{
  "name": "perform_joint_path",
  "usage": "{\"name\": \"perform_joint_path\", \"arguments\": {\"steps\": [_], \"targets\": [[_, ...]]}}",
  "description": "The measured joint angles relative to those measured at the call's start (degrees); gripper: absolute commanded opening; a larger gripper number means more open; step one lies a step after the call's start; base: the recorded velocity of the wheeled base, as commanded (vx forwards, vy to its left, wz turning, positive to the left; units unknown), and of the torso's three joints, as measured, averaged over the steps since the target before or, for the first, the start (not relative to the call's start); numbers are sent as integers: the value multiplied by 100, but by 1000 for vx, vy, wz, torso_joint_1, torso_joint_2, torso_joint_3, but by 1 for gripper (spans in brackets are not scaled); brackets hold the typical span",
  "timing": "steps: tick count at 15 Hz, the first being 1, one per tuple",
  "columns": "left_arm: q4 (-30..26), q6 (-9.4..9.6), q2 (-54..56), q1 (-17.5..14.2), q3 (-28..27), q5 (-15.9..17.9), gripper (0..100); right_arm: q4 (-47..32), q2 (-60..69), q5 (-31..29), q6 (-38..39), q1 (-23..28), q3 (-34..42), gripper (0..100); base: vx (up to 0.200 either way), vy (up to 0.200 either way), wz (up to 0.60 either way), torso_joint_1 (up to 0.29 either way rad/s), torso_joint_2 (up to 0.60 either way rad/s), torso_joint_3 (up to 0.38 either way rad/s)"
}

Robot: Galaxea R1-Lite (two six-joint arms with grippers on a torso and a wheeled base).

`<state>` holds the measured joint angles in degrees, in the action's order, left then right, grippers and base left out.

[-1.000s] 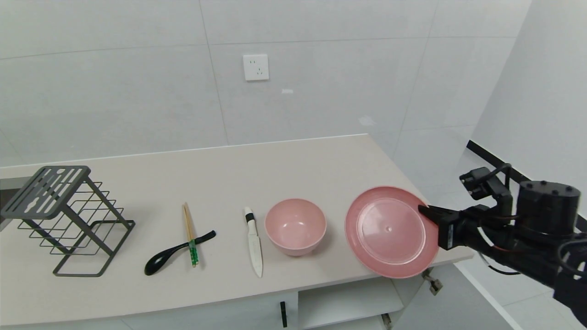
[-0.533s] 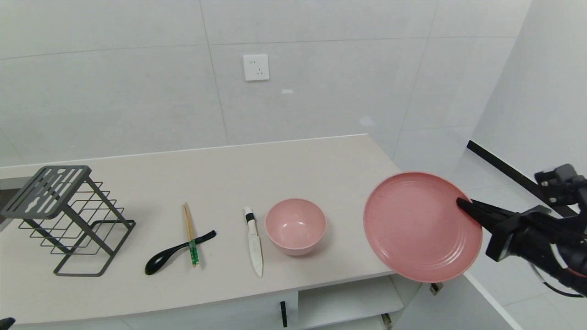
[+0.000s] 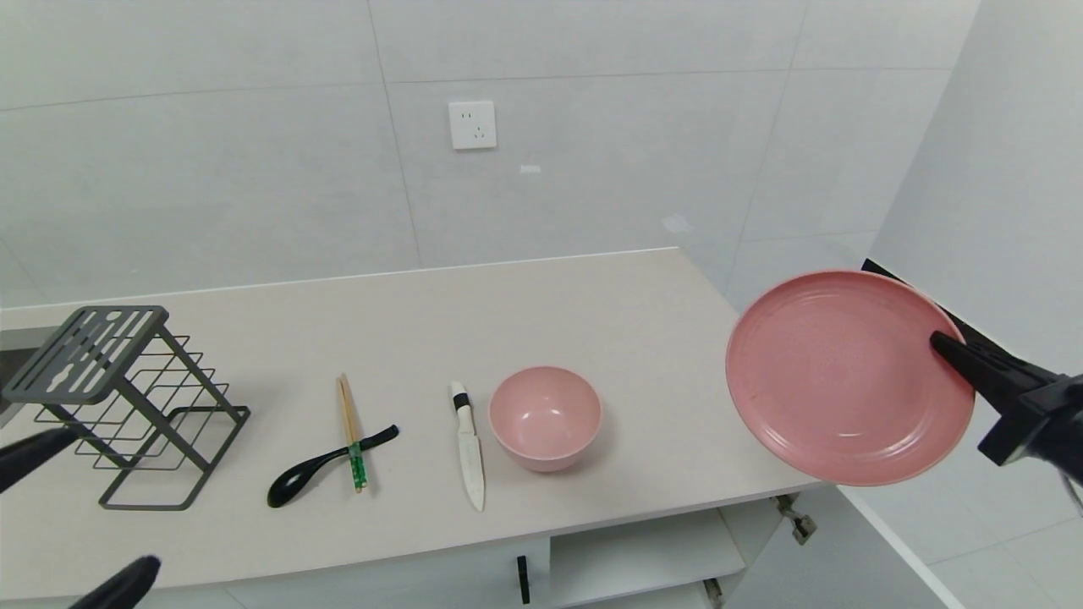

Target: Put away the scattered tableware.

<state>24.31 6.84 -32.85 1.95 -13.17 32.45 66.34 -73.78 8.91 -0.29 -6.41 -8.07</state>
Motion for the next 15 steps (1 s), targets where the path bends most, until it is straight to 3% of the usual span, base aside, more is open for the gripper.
{"name": "perform_joint_path", "arguments": {"steps": [4, 8, 12, 15], "targets": [[772, 9, -1095, 85, 57, 30, 100, -22, 295, 206, -17, -56, -179, 0, 0, 0, 0, 0, 0, 0], [1368, -38, -1929, 446, -11, 34, 100, -40, 485, 386, -169, -74, -201, 0, 0, 0, 0, 0, 0, 0], [2000, -71, -3187, 1147, -312, 48, 100, -38, 549, 408, -187, -87, -179, 0, 0, 0, 0, 0, 0, 0], [2071, -132, -4046, 1615, -717, 12, 100, -35, 545, 408, -189, -94, -166, 0, 0, 0, 0, 0, 0, 0]]}}
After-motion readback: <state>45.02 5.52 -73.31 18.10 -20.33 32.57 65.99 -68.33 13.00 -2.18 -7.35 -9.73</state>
